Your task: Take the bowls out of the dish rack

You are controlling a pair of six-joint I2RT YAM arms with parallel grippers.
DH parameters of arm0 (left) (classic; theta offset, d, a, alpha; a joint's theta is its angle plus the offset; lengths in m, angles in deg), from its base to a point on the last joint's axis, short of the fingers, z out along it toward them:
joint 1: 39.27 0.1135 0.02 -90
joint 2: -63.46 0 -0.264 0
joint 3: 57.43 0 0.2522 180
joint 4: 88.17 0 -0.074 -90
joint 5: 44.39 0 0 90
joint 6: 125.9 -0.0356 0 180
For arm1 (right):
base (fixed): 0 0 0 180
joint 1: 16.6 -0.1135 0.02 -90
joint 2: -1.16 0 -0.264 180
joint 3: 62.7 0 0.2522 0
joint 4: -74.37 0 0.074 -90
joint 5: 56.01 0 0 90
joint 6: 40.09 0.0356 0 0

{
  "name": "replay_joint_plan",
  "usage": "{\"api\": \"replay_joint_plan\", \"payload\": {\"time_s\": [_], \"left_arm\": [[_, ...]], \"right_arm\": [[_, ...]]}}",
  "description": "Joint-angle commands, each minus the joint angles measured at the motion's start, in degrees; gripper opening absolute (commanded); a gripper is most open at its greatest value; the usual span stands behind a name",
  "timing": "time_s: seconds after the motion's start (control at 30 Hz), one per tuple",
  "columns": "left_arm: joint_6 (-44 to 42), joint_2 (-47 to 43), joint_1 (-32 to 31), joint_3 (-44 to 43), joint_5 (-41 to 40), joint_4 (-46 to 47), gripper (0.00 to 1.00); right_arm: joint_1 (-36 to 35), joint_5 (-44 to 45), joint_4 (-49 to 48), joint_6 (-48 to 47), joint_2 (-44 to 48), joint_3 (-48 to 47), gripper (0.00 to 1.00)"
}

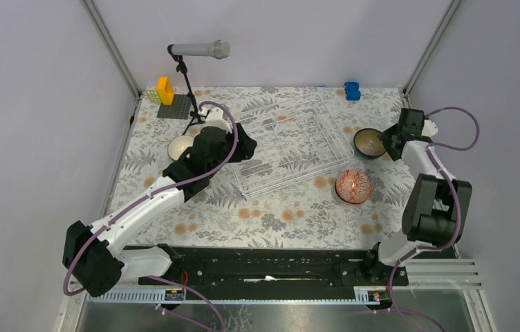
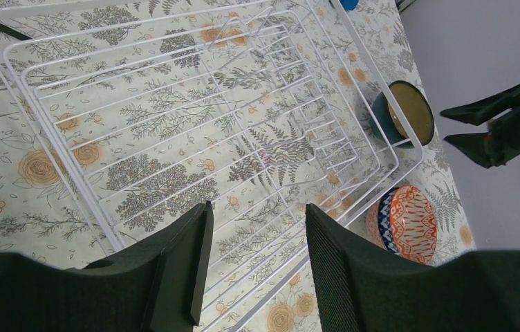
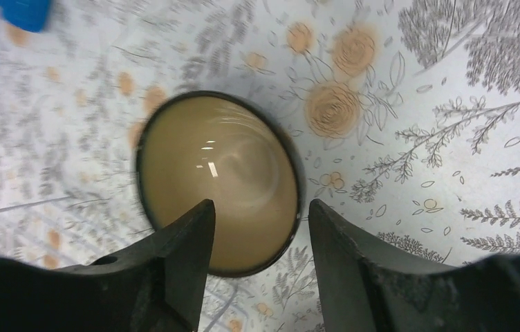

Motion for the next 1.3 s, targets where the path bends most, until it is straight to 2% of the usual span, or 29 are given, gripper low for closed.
{"api": "replay_joint_plan", "payload": {"time_s": [0.0,0.1,0.33,0.53,0.63,0.77,0.87,1.0,1.1,1.2,1.27], "left_arm": [[-0.3,-2.7,0.1,0.3,-1.1,1.2,0.57],[-0.3,-3.4,0.1,0.7,-1.6,1.2,0.57],[-0.2,-6.9,0.1,1.4,-3.1,-0.3,0.57],[-0.7,-13.2,0.1,5.4,-7.5,-1.1,0.59],[-1.7,-16.4,0.1,9.0,-11.5,-0.4,0.71],[-2.4,-20.8,0.1,15.2,-19.1,2.5,0.97],[-4.7,-24.7,0.1,20.9,-24.4,7.3,0.99],[-8.3,-28.1,0.1,28.7,-28.1,17.6,0.99],[-17.0,-27.6,0.1,35.4,-31.6,31.2,0.99],[-28.1,-22.6,0.4,39.8,-40.0,45.7,0.99],[-32.0,-18.5,1.1,39.2,-42.2,48.0,0.99]], "right_arm": [[-0.1,0.9,-1.5,-4.6,10.2,-1.1,0.6],[-0.1,-2.2,-4.9,-7.7,14.8,0.9,0.66],[-0.1,-18.1,-22.2,-15.1,25.2,12.1,0.99],[-0.1,-19.8,-31.5,-18.1,33.1,24.3,1.0],[-0.1,-20.2,-39.4,-19.7,39.2,32.9,1.0],[-0.1,-19.5,-51.9,-21.2,45.7,44.7,1.0],[-0.1,-18.7,-57.7,-25.6,49.9,50.6,1.0],[-0.1,-18.7,-59.1,-32.7,51.0,53.6,1.0],[-0.1,-18.4,-65.7,-33.1,46.5,55.8,1.0],[-0.1,-18.9,-70.4,-33.2,40.4,56.6,1.0],[-0.1,-18.9,-74.9,-32.9,36.7,57.4,1.0]]}}
